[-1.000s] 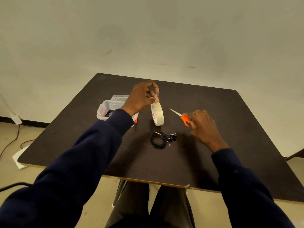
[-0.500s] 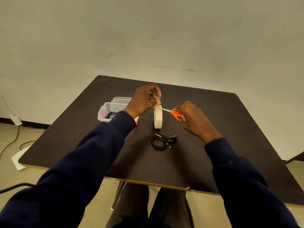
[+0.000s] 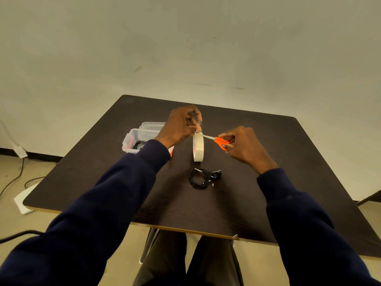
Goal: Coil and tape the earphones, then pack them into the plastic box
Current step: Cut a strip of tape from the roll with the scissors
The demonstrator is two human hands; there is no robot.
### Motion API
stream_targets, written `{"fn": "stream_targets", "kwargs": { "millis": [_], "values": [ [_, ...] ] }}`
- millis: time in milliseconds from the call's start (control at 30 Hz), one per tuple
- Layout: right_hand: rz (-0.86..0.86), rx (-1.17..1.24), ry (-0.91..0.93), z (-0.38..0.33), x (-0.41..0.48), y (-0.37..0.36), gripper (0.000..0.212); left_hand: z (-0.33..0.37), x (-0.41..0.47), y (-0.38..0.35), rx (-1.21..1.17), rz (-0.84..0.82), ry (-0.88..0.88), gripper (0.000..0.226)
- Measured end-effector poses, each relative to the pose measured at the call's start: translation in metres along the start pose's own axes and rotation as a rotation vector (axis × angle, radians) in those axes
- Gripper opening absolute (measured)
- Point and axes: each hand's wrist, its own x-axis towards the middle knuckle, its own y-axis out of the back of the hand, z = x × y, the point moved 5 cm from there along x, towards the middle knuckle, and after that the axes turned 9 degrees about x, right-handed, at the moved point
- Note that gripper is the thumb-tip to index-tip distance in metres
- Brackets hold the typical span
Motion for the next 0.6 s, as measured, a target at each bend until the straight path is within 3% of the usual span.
{"fn": "stream_targets", "kwargs": {
  "millis": [200,367,600],
  "values": [
    [-0.123,-0.102,0.019,0.006,0.001,0.003,0.057,-0.002,0.001,0.000,-0.001,0.001,0.006,0.021],
    [-0.092,-0.117,0.050,0.005,0.005,0.003,0.052,0.000,0.001,0.000,0.006,0.001,-0.020,0.023],
    [-0.228,-0.171,0.021,-0.002,0.029,-0.001,0.055,0.000,0.000,-0.002,0.003,0.007,-0.063,0.023]
  ]
}}
